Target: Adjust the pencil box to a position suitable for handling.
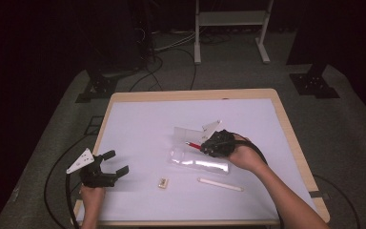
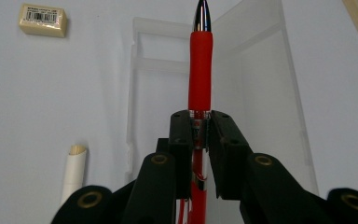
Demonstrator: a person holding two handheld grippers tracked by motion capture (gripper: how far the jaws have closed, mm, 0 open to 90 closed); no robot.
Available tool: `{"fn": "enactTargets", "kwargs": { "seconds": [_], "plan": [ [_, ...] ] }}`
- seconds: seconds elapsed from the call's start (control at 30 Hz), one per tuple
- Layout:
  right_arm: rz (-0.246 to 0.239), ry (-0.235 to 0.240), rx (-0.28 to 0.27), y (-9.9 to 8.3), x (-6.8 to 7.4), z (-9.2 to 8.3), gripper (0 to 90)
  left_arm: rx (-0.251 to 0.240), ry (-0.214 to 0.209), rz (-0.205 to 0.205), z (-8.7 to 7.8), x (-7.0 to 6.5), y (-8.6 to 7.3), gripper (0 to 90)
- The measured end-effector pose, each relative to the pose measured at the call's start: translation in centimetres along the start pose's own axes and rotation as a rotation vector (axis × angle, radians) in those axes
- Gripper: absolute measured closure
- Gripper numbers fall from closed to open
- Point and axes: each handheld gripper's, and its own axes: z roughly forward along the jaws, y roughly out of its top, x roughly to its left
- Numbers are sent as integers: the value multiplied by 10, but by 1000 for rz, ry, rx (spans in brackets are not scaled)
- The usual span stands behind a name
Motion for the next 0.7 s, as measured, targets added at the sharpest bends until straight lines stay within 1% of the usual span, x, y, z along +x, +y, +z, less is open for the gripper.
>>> {"fn": "enactTargets", "kwargs": {
  "seconds": [0.1, 0.2, 0.33, 0.6, 0.7],
  "plan": [
    [-2, 7, 15, 0, 0, 4, 788, -3, 0, -5, 0, 0, 0, 0],
    [-4, 10, 28, 0, 0, 9, 788, 2, 0, 1, 0, 0, 0, 0],
    [-9, 14, 44, -1, -1, 14, 788, -1, 0, -2, 0, 0, 0, 0],
    [5, 22, 61, -5, -2, 24, 788, -1, 0, -2, 0, 0, 0, 0],
    [3, 24, 67, -8, -2, 28, 788, 2, 0, -2, 0, 0, 0, 0]
  ]
}}
